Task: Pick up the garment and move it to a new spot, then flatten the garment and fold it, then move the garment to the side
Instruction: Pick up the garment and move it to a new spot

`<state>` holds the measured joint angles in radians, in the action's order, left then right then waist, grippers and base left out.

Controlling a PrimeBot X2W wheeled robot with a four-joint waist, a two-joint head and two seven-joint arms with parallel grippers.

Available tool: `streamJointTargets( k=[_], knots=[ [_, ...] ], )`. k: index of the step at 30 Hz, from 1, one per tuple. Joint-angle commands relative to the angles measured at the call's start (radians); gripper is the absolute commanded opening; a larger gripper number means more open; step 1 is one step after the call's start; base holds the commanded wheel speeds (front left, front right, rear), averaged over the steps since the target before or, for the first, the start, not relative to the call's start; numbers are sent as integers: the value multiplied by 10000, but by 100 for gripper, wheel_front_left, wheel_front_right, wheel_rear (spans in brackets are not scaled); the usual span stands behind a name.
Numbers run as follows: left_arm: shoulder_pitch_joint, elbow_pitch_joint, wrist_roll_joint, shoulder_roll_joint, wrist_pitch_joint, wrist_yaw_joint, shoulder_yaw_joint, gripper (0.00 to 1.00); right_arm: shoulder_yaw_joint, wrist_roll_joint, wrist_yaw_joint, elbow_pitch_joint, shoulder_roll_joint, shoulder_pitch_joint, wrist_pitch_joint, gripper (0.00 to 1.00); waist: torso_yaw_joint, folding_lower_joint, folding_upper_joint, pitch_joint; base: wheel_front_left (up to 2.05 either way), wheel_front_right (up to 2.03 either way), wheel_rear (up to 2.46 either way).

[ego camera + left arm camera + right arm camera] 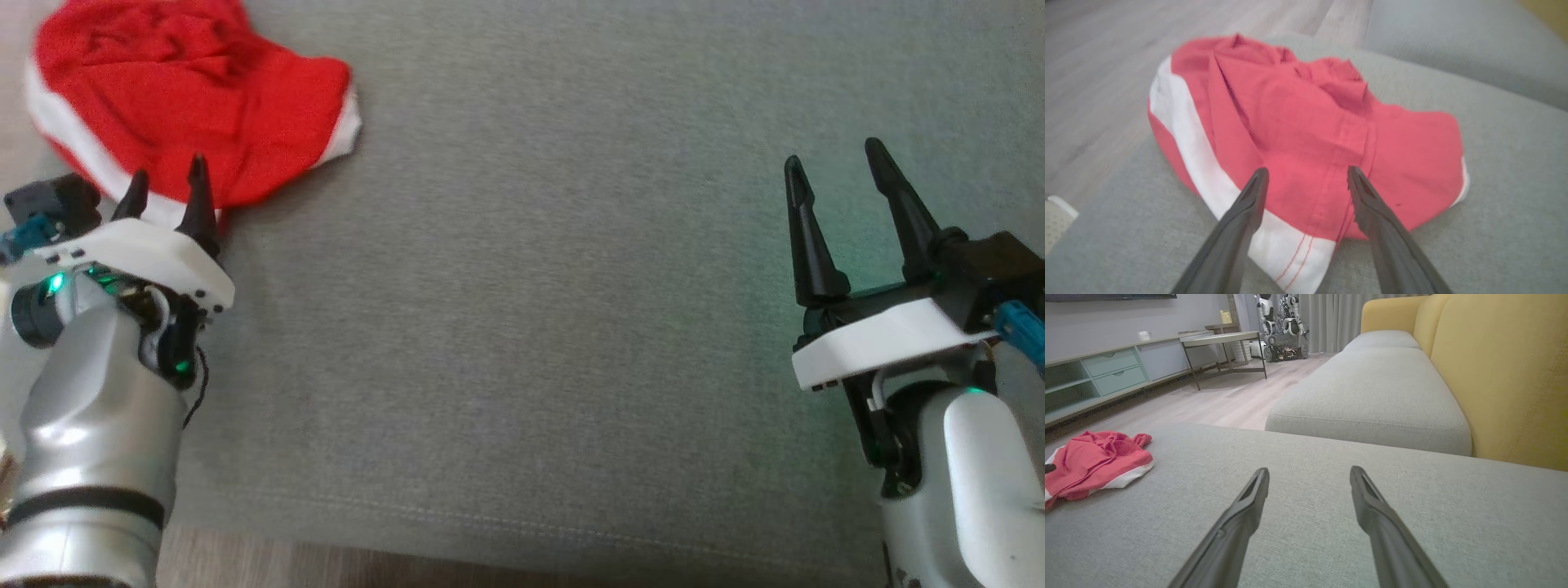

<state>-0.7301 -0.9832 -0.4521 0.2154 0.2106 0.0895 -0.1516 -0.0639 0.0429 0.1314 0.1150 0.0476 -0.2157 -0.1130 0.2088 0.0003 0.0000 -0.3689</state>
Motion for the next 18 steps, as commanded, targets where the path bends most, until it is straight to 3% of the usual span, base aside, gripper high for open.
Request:
streamJointTargets(
  k=[1,8,9,10,11,18],
  knots=[
    [-471,-199,-84,547,-207,79,259,100,-288,12,-7,321,26,-272,99,100,-285,-3,0,-268,0,0,0],
    [-1203,-1764,-442,660,-1196,320,146,100,-317,155,-7,212,26,-340,182,100,-483,-3,0,-371,0,0,0],
    [-1268,-1945,-484,680,-1333,339,120,92,-318,167,-7,197,26,-346,195,100,-504,-3,0,-371,0,0,0],
    [-1322,-2088,-502,701,-1438,355,70,42,-317,180,-7,179,26,-350,206,100,-521,-3,0,-366,0,0,0],
    [-1361,-2164,-516,725,-1423,369,27,0,-306,188,-7,156,26,-352,217,100,-529,-3,0,-347,0,0,0],
    [-1331,-2160,-364,1032,111,355,-108,0,-212,321,-7,-24,26,-176,389,100,-502,-3,0,273,0,0,0]
  ],
)
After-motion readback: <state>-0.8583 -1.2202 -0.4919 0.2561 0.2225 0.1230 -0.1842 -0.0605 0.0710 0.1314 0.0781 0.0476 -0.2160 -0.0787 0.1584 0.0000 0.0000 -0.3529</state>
